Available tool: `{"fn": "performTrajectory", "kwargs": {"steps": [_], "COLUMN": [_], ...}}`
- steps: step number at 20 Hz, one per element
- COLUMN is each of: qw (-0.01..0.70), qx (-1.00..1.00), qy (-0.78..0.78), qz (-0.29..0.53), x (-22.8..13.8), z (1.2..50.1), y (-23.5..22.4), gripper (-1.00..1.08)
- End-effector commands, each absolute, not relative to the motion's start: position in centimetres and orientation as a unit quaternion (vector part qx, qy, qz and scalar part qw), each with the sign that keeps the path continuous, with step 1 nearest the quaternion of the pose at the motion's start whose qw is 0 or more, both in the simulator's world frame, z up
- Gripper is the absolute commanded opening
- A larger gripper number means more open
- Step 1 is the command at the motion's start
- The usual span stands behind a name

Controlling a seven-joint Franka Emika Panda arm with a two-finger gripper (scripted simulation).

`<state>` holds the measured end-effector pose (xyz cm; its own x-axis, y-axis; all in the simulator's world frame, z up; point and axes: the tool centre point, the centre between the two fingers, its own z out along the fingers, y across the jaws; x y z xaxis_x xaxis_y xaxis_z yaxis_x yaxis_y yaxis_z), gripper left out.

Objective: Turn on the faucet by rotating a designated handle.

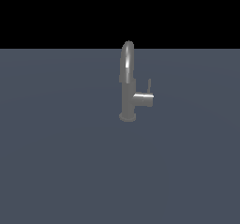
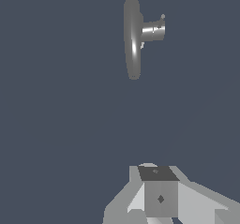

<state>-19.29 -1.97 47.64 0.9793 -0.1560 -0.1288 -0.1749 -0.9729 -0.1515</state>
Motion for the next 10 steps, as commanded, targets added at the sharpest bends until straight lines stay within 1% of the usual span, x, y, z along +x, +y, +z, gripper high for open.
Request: {"fn": "performTrajectory", "kwargs": {"steps": [1, 10], "qw": [0.098, 0.162], "qx": [-0.987, -0.964], "qy": [0.101, 0.166], "qz": [0.073, 0.131], "x": [-17.9, -12.7], "z": [47.3, 45.8], "y": [-2.1, -3.1], "gripper": [-1.00, -1.00]}}
